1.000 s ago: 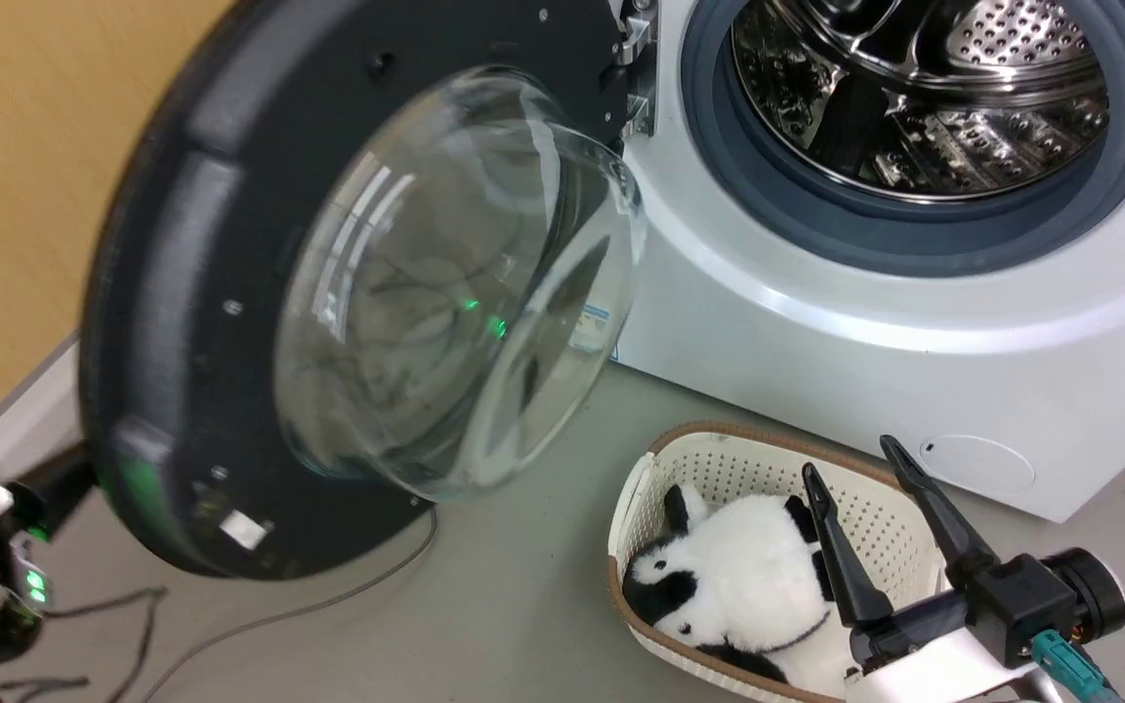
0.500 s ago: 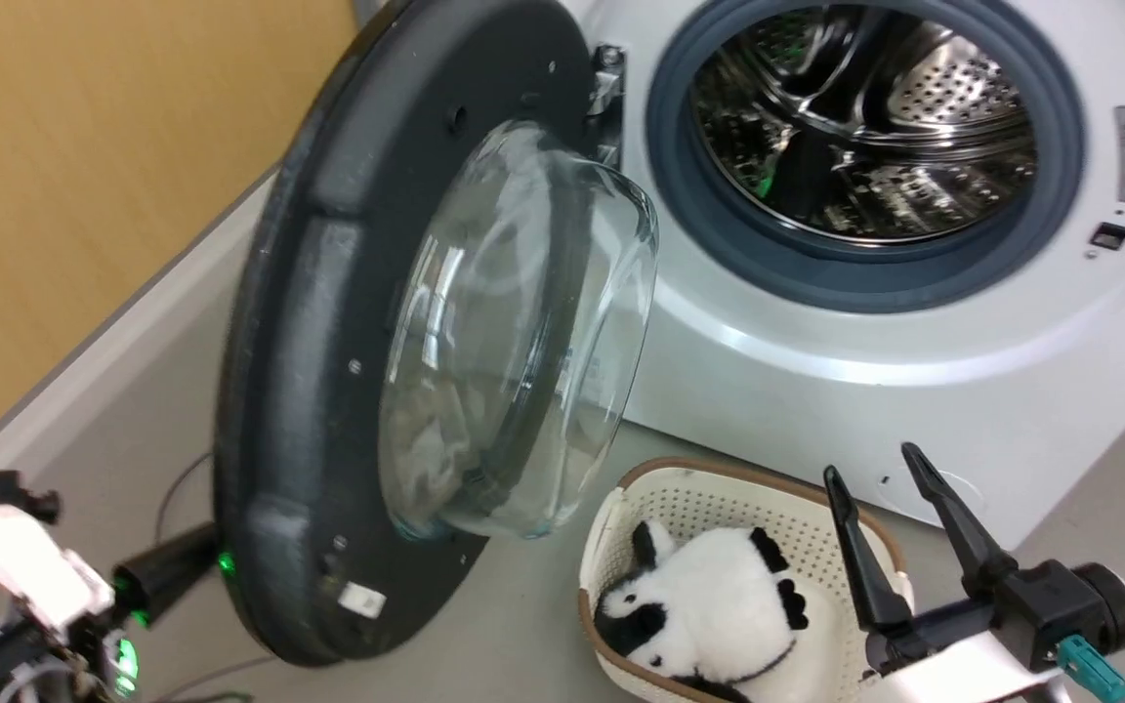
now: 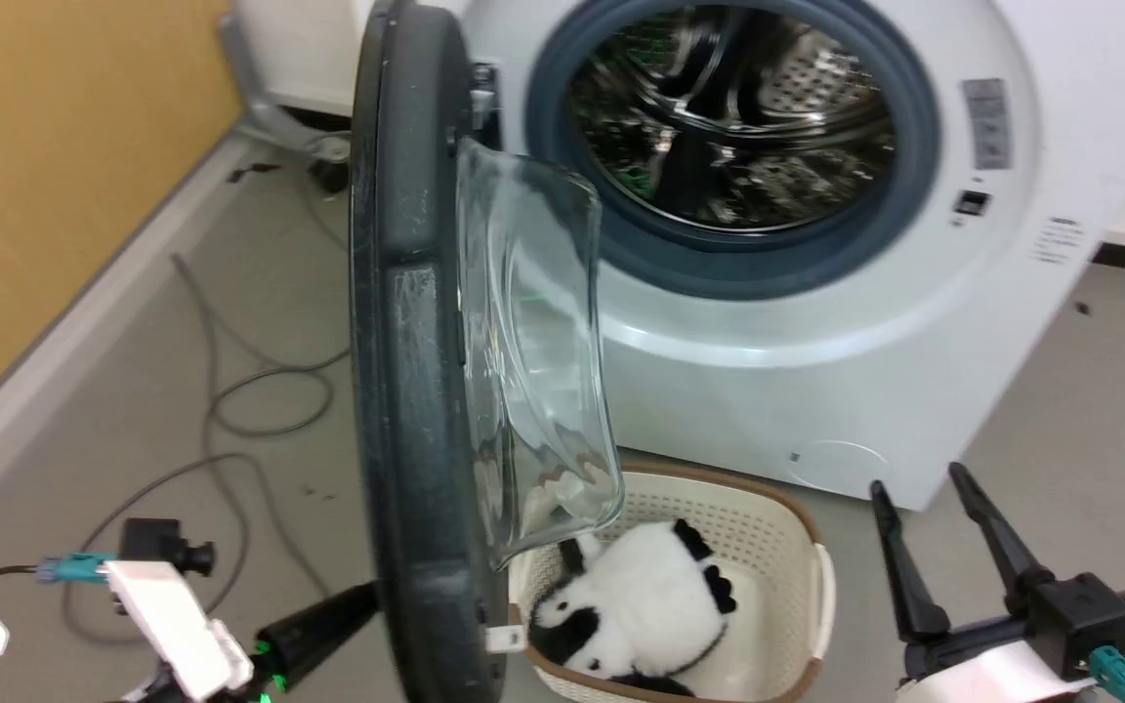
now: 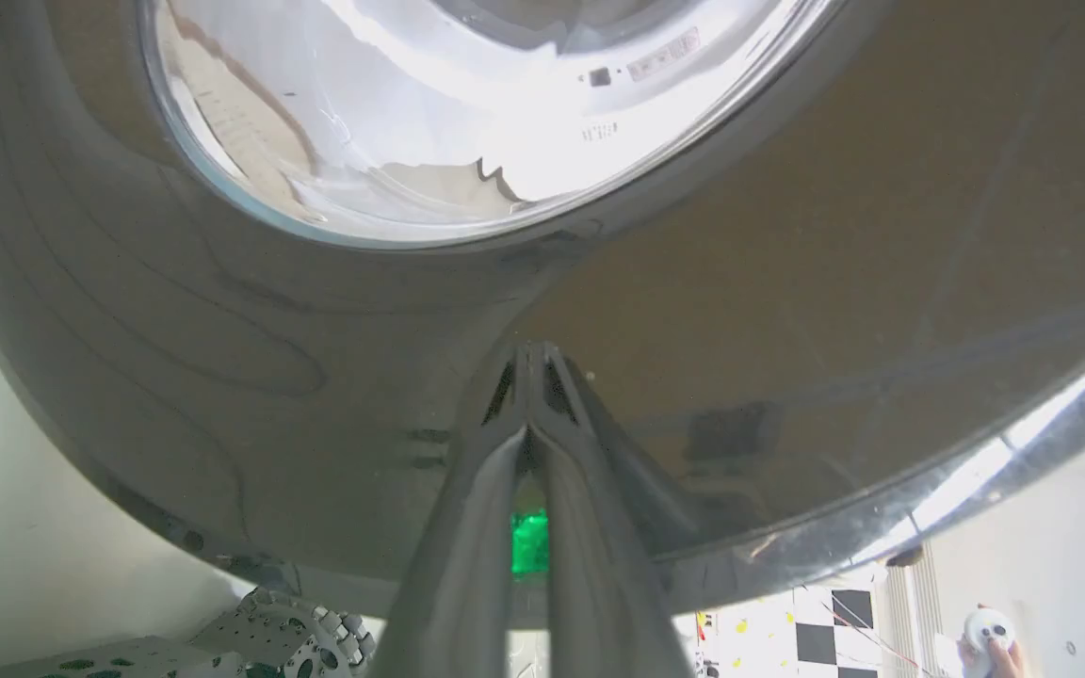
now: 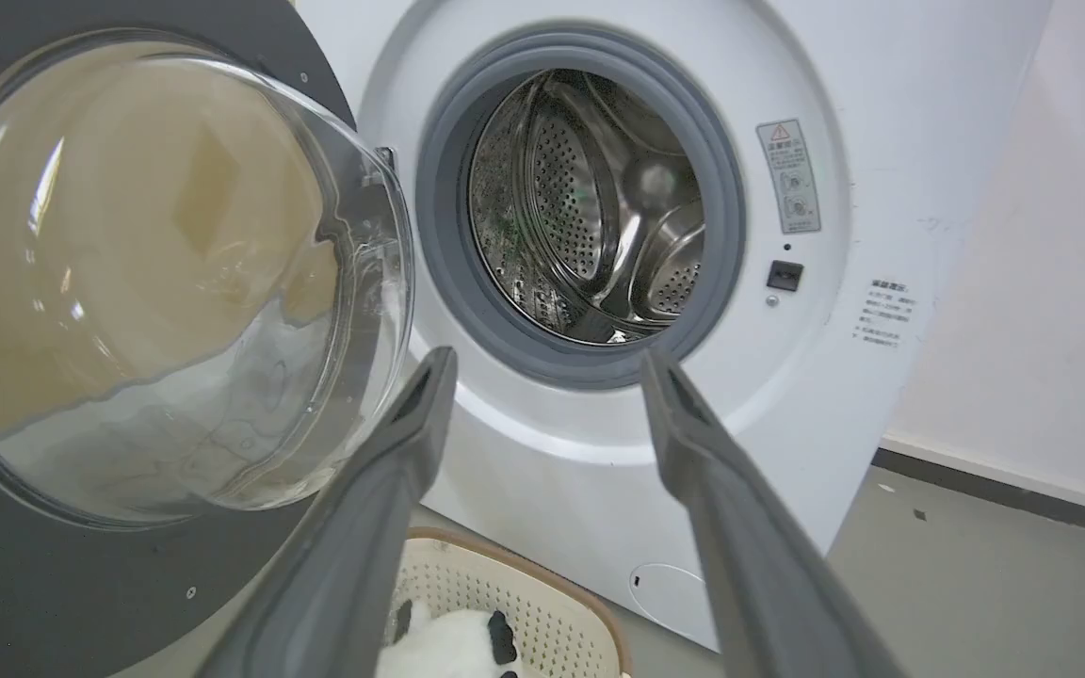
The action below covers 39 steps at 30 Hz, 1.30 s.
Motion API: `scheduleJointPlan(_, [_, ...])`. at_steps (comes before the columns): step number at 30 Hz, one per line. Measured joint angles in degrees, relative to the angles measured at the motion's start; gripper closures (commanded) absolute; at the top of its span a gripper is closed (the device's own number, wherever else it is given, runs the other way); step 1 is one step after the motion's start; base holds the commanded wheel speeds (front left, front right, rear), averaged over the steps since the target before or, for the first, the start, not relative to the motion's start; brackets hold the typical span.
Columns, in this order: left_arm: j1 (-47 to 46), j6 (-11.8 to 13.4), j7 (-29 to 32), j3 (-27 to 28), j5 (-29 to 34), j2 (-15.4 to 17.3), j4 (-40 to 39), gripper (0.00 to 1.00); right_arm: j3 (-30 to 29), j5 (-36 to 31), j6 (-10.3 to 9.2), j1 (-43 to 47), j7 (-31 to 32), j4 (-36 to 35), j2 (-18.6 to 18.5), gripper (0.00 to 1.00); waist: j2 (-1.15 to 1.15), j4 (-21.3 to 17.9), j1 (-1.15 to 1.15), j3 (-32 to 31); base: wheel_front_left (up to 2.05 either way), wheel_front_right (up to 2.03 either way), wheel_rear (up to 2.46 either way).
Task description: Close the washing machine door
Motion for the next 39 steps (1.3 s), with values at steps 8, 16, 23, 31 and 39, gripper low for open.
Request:
scheduleJointPlan(8, [1.0, -3.2, -7.3, -8.0, -3.6, -0.7, 2.0, 1.0, -1.3, -0.4, 0.0, 0.1, 0.0, 1.7, 0.0, 0.0, 0.0, -6.7, 0.0, 0.6, 0.0, 0.0, 0.0])
scheduleJointPlan(16, [-1.1, -5.0, -20.9, -15.9, -7.9, -0.9, 7.9, 1.0, -1.6, -1.2, 0.0, -0.1, 0.0, 1.8, 0.0, 0.0, 0.0, -13.6, 0.0, 1.9, 0.0, 0.0, 0.0])
scheduleJointPlan(23, [-7.1, -7.2, -34.7, -21.8, -10.4, -1.0, 13.3, 1.0, -1.2, -1.2, 0.0, -0.2, 0.0, 1.7, 0.0, 0.0, 0.0, -20.2, 0.0, 3.7, 0.0, 0.0, 0.0])
scheduleJointPlan(31, [-16.0, -7.9, -50.5, -25.3, -10.5, -1.1, 20.7, 1.0, -0.5, -1.0, 0.0, -0.4, 0.0, 1.7, 0.0, 0.0, 0.0, -25.2, 0.0, 6.1, 0.0, 0.0, 0.0])
scheduleJointPlan(39, [-19.9, -8.3, -55.3, -28.5, -10.3, -1.1, 25.9, 1.0, 0.0, -0.1, 0.0, -0.4, 0.0, 2.0, 0.0, 0.0, 0.0, -25.5, 0.0, 6.1, 0.0, 0.0, 0.0])
